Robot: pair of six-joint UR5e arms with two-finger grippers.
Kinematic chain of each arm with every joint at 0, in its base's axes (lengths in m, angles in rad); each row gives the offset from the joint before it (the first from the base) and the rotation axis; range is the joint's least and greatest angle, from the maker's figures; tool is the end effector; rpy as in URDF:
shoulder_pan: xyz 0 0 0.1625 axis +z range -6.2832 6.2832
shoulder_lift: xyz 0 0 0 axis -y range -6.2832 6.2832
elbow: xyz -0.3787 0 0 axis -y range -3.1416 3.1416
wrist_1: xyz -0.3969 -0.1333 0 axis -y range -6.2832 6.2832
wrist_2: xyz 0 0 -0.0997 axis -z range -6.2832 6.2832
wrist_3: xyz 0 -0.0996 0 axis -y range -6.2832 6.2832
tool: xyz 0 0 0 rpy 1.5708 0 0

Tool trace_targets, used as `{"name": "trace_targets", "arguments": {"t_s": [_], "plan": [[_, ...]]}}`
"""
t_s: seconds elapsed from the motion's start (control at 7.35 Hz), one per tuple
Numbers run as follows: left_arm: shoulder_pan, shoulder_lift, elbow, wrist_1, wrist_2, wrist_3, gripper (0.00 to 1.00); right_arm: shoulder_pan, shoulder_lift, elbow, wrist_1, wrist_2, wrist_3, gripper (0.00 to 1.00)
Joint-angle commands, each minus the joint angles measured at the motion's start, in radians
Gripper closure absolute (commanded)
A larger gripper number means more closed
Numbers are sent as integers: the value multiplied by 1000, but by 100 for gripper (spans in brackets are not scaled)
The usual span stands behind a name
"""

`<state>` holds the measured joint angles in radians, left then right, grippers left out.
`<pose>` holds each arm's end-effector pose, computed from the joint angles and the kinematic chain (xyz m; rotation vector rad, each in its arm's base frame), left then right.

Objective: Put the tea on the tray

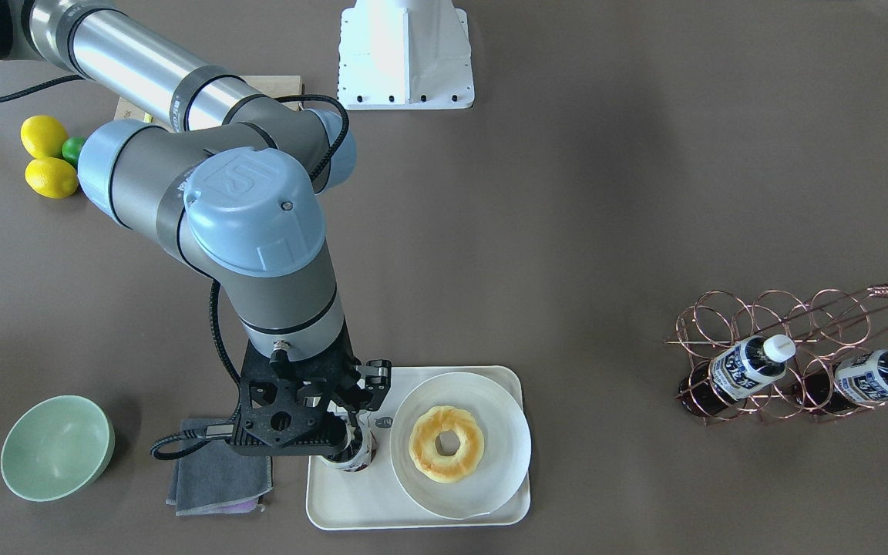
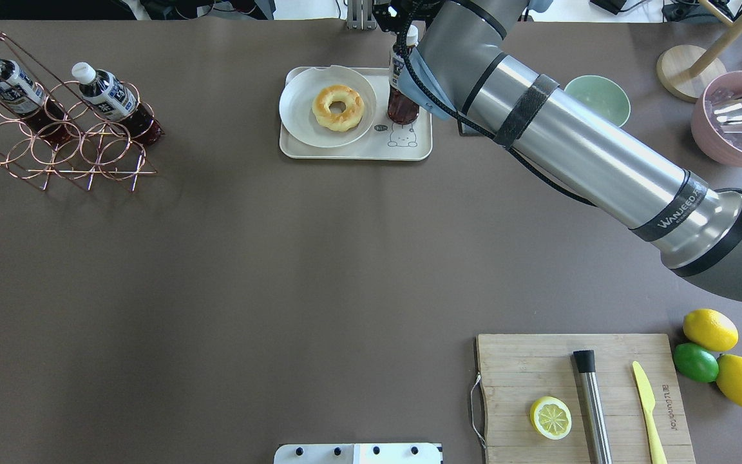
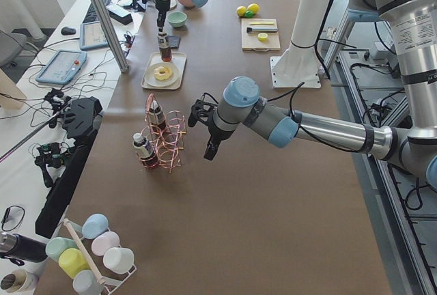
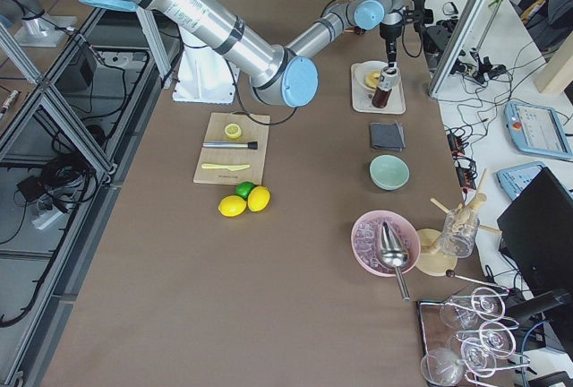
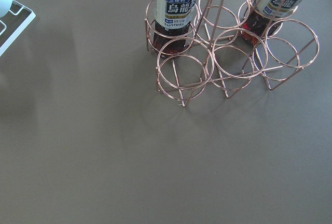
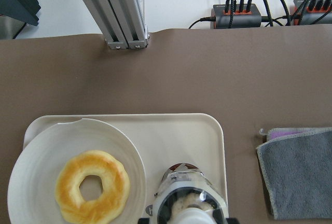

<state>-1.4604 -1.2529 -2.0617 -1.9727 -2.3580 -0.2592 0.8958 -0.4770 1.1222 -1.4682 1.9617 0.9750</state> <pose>-0.0189 -0.3990 0.4587 0.3940 0.8503 0.0884 -0.4188 -0.6758 0.0974 0.2272 -0.7948 0.1366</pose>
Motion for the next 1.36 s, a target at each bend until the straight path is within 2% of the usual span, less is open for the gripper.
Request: {"name": "trace_targets", "arguments": {"t_s": [0.0, 0.14, 0.27, 0.41, 0.54, 0.68, 0.95, 1.22], "plan": [[-1, 0, 5, 1, -1, 0, 4, 24, 0, 39, -12, 61, 4, 0], [0, -6, 5, 8, -3, -2, 4, 64, -30, 113, -74, 125, -10, 0], [5, -11, 9, 21, -1, -2, 7, 87, -87, 219, -177, 149, -56, 0], [-3, -41, 14, 59, 5, 3, 7, 115, -195, 369, -245, 151, -155, 0], [-32, -43, 23, 89, 6, 50, 5, 156, -344, 498, -251, 175, -242, 0], [-91, -46, 60, 116, 3, 172, 3, 222, -471, 589, -251, 222, -340, 0], [-145, -118, 78, 312, 0, 324, 3, 334, -663, 658, -253, 275, -563, 0], [-196, -190, 74, 543, -1, 489, 3, 496, -835, 665, -251, 342, -860, 0]]}}
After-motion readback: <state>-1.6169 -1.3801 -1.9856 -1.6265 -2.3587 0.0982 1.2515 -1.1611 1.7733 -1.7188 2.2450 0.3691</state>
